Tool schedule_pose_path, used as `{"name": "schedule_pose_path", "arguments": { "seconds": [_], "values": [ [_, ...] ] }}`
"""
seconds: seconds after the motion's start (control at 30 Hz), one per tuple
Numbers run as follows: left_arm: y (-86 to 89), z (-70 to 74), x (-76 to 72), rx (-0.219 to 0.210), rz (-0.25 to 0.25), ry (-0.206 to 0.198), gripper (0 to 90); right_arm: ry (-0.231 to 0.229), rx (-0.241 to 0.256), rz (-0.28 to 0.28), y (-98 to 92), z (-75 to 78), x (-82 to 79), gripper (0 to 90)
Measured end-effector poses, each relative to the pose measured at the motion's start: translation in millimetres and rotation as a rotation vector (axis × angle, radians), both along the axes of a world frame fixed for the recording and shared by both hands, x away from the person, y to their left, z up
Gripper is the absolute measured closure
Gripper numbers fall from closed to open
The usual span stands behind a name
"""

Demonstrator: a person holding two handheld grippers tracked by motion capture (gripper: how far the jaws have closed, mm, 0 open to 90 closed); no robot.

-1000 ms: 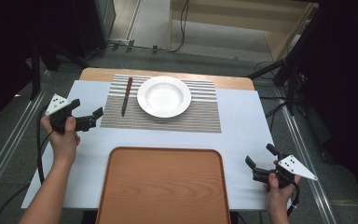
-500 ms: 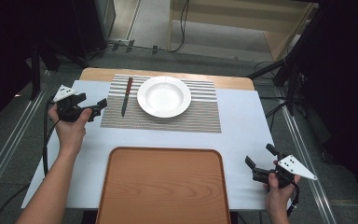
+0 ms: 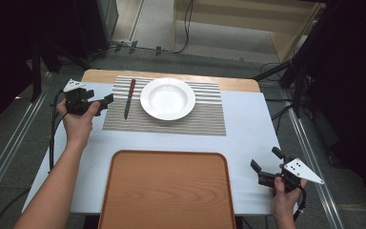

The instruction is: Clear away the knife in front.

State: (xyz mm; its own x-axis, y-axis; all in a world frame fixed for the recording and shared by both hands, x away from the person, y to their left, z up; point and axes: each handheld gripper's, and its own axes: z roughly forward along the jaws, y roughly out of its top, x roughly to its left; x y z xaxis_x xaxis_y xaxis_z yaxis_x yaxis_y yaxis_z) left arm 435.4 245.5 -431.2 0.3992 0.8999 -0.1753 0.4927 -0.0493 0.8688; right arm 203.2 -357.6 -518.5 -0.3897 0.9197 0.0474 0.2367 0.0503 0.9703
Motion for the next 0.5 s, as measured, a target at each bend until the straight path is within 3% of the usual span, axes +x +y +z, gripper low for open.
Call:
{"name": "schedule_pose_path", "arguments": {
  "seconds": [0.37,0.5],
  "values": [
    [-10.6,-1.5,25.0,0.013,0.016,0.043,21.9,0.0,0.0,0.001,-0.3,-0.1,0.0,0.5],
    [-15.2,-3.3,37.9,0.008,0.035,0.078,24.1,0.0,0.001,0.002,-0.2,-0.1,0.1,0.5]
  ]
}}
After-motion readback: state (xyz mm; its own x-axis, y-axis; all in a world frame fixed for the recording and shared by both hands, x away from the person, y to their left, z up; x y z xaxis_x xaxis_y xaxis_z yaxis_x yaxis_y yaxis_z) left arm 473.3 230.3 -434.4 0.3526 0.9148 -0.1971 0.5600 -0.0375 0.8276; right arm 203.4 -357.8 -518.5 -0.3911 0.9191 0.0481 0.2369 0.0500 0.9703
